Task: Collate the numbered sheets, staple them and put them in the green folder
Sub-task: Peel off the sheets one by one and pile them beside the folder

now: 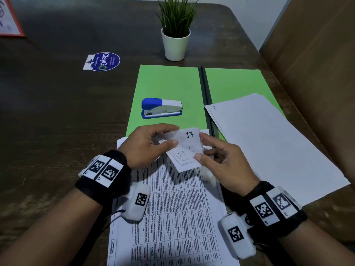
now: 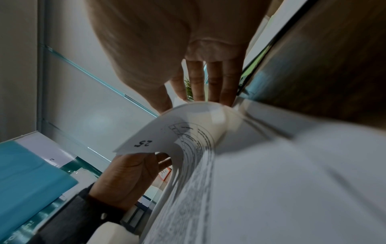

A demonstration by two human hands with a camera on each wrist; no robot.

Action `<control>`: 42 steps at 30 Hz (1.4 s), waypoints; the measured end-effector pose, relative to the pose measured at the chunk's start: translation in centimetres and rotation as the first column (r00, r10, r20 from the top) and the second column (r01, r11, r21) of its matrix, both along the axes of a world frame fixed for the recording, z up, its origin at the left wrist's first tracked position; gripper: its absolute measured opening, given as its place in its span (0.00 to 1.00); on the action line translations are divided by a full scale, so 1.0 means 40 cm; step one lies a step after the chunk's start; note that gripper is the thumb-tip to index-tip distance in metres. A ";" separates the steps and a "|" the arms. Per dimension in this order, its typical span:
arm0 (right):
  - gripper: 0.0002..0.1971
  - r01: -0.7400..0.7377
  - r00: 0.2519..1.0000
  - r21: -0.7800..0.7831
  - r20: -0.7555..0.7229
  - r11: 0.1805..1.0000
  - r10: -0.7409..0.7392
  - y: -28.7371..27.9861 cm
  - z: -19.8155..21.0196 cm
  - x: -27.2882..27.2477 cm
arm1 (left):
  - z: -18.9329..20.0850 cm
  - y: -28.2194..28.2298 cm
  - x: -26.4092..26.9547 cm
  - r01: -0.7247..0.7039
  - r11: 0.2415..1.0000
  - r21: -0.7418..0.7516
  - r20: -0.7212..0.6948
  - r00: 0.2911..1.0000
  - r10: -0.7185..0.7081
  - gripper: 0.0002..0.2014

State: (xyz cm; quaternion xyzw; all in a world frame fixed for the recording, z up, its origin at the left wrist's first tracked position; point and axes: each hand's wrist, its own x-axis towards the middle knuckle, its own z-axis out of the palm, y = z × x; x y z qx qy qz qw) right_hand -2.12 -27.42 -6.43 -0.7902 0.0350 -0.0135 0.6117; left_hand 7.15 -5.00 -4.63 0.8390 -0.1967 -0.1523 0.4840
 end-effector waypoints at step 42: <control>0.21 0.024 0.999 -0.028 0.047 0.999 -0.023 0.012 0.026 -0.001 | 0.004 -0.003 0.002 0.033 0.998 -0.053 0.011 0.999 -0.033 0.03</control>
